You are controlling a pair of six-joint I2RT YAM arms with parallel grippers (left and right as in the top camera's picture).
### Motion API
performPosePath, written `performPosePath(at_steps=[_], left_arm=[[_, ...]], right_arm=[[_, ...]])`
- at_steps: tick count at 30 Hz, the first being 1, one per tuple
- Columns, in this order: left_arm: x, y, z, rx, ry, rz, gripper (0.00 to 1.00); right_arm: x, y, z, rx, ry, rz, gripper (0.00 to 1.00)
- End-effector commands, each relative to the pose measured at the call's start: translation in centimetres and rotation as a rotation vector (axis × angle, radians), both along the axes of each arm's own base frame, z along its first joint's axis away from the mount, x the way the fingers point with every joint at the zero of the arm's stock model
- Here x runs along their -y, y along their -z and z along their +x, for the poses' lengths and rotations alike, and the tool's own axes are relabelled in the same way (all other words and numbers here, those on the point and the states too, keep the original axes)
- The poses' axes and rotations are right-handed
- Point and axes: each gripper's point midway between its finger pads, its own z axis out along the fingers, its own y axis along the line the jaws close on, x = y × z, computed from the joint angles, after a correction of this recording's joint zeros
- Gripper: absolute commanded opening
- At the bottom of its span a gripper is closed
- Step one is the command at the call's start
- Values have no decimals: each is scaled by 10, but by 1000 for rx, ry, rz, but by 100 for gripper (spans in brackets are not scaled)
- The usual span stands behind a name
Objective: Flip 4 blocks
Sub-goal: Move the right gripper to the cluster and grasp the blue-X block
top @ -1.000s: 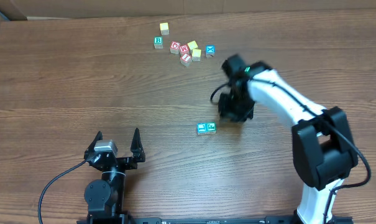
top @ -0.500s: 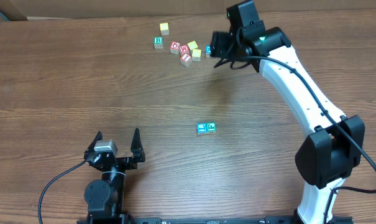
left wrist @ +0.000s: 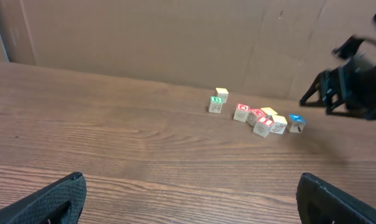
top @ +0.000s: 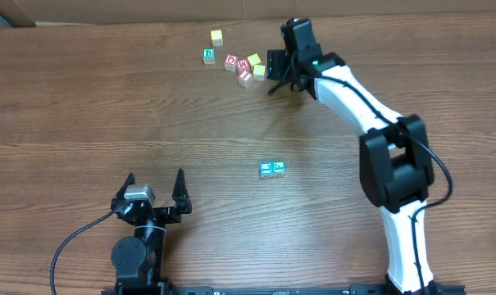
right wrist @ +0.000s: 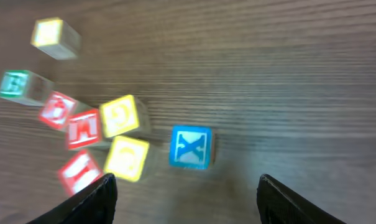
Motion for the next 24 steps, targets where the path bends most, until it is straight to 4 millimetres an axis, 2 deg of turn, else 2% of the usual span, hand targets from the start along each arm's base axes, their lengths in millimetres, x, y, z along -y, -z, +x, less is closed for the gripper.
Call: performPosePath(at_steps=[1, 13, 19, 21, 22, 24], left_arm=[[0, 0, 0, 4, 1, 23, 100], [0, 0, 0, 4, 1, 23, 100], [0, 0, 0, 4, 1, 23, 100], [0, 0, 0, 4, 1, 23, 100], [0, 0, 0, 4, 1, 23, 100], [0, 0, 0, 4, 1, 23, 100]], right_arm=[[-3, 15, 9, 33, -22, -21, 73], [-6, 54, 17, 31, -20, -22, 63], [-3, 53, 22, 46, -14, -16, 53], [-3, 53, 22, 47, -13, -16, 46], [-3, 53, 22, 45, -13, -16, 36], [-4, 49, 22, 50, -13, -14, 27]])
